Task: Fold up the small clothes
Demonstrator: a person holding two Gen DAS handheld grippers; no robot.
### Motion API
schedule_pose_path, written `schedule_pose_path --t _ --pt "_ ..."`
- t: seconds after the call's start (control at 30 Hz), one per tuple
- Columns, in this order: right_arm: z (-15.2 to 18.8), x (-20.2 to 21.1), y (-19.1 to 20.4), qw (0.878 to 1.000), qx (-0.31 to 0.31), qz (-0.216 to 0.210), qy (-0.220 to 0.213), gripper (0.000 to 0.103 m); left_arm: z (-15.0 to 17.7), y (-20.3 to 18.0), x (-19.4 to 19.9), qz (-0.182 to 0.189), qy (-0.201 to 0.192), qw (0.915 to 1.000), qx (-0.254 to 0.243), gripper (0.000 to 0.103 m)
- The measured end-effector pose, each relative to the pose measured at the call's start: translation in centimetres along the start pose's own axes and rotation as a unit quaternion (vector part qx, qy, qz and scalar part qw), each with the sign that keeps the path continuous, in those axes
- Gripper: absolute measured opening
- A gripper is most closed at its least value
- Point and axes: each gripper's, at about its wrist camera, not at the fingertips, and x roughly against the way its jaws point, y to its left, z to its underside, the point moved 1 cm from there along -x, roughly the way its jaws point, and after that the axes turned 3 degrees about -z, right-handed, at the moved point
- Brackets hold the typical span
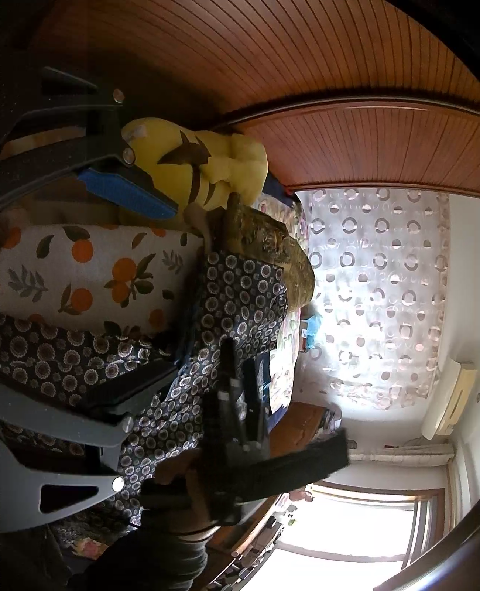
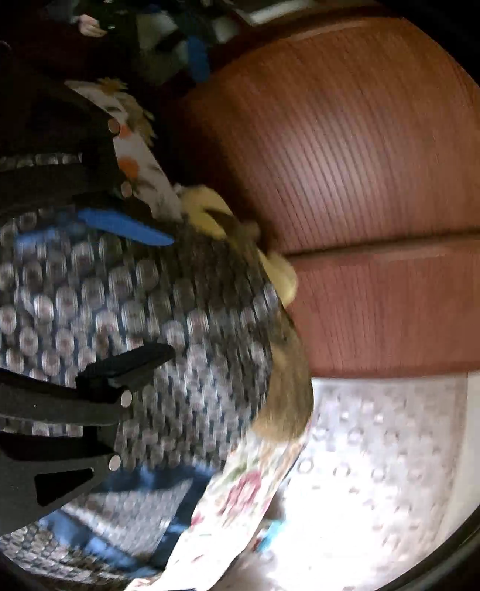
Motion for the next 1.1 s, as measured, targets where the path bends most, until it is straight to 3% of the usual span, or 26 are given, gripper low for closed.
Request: schedule_pose_path --t 0.13,0.27,0.4,0.47,0.57,0.6,0.8,1.1 --pt "0.7 -2.1 1.9 0.998 0.040 -0.003 0.038 0.072 0.3 0.6 0.2 -0.005 0.001 1.0000 0.008 0.080" --pt "1.5 -4.9 2.0 0.993 0.069 0.055 0.079 0.072 0.6 1.0 0.1 -0.008 0.003 0.9999 0.013 0.080" --pt "1.5 -5.6 1.3 0.991 0.061 0.091 0.078 0.072 0.6 1.2 0.1 -0.008 0.003 0.9999 0.013 0.080" --pt "1.4 -5.2 1.0 0.991 0.058 0.099 0.067 0.061 0.7 1.3 0.1 -0.009 0.004 0.9999 0.013 0.080" --pt "0.9 -4.0 0.7 0.993 0.040 0.101 0.035 0.037 0.7 1.3 0.0 -0.007 0.003 0.9999 0.013 0.080" --pt "0.7 -3.3 0.7 0.994 0.034 0.099 0.023 0.024 0.7 1.2 0.0 -0.007 0.004 0.9999 0.013 0.080" --pt "0.4 0.1 -1.4 0.992 -0.026 0.119 -0.030 0.022 0.7 0.6 -0.3 -0.003 0.006 0.9999 0.008 0.080" --pt "1.8 1.4 -6.2 0.975 -0.095 0.199 -0.013 0.024 0.4 0.0 -1.5 0.006 0.012 0.9999 0.010 0.080"
